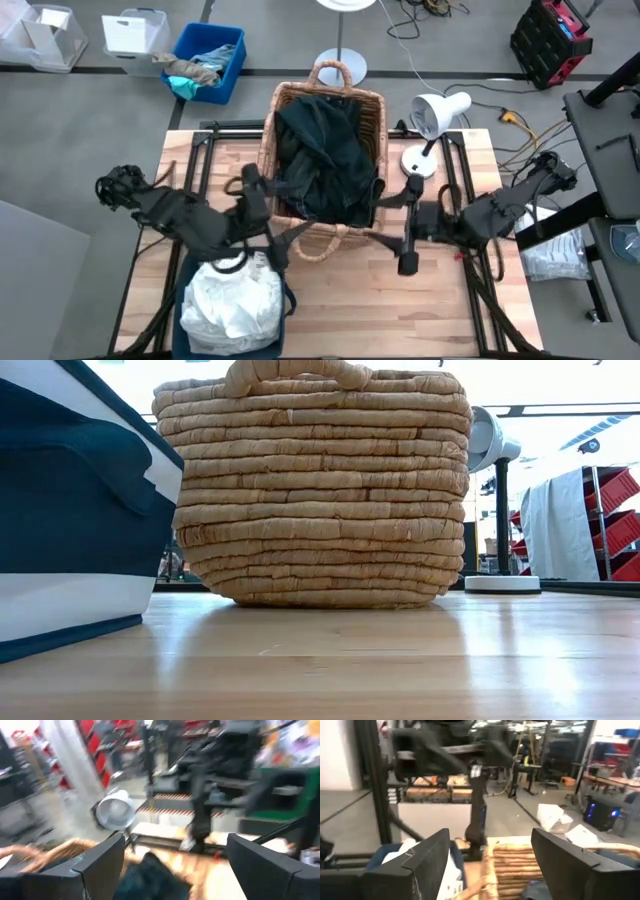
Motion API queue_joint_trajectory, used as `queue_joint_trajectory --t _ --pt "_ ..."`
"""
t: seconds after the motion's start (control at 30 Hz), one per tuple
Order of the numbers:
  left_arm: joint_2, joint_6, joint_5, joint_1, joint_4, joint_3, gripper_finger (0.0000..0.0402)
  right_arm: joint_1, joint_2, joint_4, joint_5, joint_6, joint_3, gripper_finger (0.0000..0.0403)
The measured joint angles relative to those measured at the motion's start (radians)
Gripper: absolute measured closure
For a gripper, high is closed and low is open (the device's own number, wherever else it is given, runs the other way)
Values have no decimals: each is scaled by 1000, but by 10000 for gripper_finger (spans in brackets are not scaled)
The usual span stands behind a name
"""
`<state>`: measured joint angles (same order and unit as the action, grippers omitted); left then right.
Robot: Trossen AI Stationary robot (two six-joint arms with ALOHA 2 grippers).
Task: Sort clothes
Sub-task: Return to Home Position
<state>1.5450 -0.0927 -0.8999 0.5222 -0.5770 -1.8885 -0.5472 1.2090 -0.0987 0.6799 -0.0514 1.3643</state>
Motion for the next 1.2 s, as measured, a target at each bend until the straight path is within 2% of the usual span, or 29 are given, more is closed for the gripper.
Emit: queue_joint_trajectory --t 0.1,0.17,0.23,0.33,0.47,0.67,1.0,1.1,1.2 --pt "-18 41 23 3 13 -1 79 -11 -42 12 1 -97 -56 139" --pt "-29 63 25 0 7 0 79 -7 -74 20 -23 -107 -104 145" --pt "-46 87 23 -1 1 0 79 37 -126 53 -133 -109 -166 149" --pt "-80 93 21 -5 -27 7 79 120 -242 205 -356 -146 -291 155" --pt "-154 87 52 -13 -12 89 79 250 -397 331 -439 -109 -481 161" --pt "-367 121 77 -30 163 370 79 379 -611 397 -539 -50 -686 153" --pt "-792 223 218 -28 637 906 79 406 -919 362 -522 7 -890 132" --pt "-889 192 177 -28 664 1015 79 406 -998 302 -518 60 -919 127" --pt "-978 26 92 -29 664 1094 79 406 -1062 193 -520 160 -922 122"
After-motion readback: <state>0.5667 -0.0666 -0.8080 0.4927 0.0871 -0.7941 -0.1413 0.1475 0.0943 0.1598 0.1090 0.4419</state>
